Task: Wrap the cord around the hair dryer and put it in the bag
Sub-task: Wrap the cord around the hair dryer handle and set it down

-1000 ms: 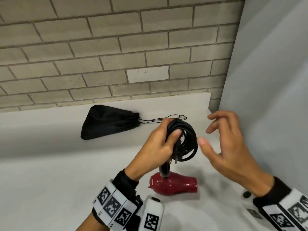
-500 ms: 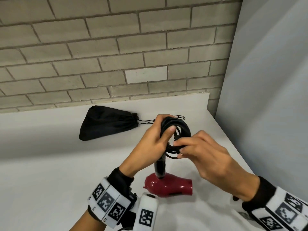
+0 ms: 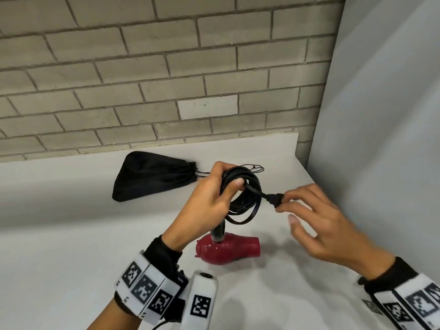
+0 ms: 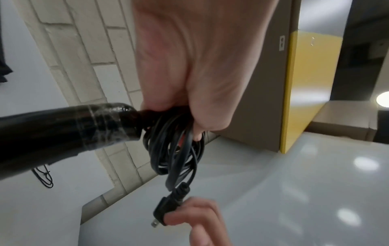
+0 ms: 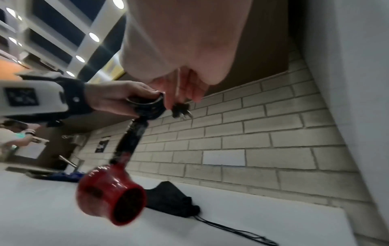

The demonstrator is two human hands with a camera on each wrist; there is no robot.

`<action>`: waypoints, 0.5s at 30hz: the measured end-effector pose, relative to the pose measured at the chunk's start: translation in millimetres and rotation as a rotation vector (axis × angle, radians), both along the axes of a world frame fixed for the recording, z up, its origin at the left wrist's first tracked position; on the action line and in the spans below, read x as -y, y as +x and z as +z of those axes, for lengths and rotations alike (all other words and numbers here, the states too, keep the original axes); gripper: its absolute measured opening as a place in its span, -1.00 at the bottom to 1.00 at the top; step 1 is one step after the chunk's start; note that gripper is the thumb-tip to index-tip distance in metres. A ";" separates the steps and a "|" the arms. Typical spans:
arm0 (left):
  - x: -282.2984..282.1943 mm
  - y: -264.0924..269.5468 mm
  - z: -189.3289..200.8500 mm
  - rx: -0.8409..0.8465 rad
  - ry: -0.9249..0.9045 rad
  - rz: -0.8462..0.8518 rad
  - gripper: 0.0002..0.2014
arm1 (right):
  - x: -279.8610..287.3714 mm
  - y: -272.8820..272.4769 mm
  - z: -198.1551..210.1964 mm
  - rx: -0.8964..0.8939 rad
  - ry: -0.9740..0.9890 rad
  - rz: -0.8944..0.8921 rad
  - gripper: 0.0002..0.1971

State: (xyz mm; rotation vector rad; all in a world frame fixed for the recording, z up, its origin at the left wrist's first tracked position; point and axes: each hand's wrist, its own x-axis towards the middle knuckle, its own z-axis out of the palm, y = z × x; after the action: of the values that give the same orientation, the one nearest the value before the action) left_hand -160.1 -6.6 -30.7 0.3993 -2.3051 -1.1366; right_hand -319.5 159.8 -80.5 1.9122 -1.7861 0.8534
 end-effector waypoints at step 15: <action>-18.0 -2.4 4.7 -0.030 0.305 -0.377 -0.72 | 30.4 20.4 27.7 1.136 0.656 0.507 -0.62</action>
State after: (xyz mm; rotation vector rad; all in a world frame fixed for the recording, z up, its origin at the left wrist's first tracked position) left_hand -162.5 11.4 -26.1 0.0521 -2.2409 -1.6746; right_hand -299.1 129.4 -52.7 2.6240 -2.4023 2.0399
